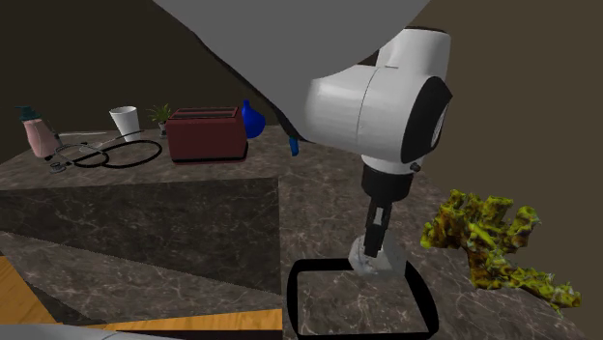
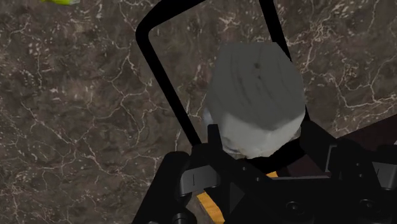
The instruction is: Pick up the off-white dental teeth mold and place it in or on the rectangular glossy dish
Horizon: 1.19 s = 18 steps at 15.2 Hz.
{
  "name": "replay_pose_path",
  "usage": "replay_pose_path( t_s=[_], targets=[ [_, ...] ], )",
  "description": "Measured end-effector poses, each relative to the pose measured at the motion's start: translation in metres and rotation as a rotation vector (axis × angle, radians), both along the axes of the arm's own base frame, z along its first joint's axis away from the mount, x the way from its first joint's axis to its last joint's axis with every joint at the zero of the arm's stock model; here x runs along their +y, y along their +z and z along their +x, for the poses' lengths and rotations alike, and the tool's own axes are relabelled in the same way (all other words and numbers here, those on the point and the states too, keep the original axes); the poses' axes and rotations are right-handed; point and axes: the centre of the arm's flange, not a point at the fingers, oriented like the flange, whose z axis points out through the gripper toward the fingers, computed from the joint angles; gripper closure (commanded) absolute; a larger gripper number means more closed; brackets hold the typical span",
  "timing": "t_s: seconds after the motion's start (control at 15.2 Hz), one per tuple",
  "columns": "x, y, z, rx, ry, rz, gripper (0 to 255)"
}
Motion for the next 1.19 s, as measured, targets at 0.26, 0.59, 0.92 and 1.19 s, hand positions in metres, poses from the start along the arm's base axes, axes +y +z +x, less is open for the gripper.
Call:
replay_pose_path(
  t_s=[0.26, 0.59, 0.92, 1.19],
  targets=[
    [-0.001, -0.021, 0.000, 0.000, 0.000, 0.000, 255],
    [-0.001, -0.047, 0.000, 0.000, 0.000, 0.000, 255],
    [0.001, -0.075, -0.001, 0.000, 0.000, 0.000, 255],
    [0.001, -0.090, 0.000, 0.000, 0.000, 0.000, 255]
  ],
)
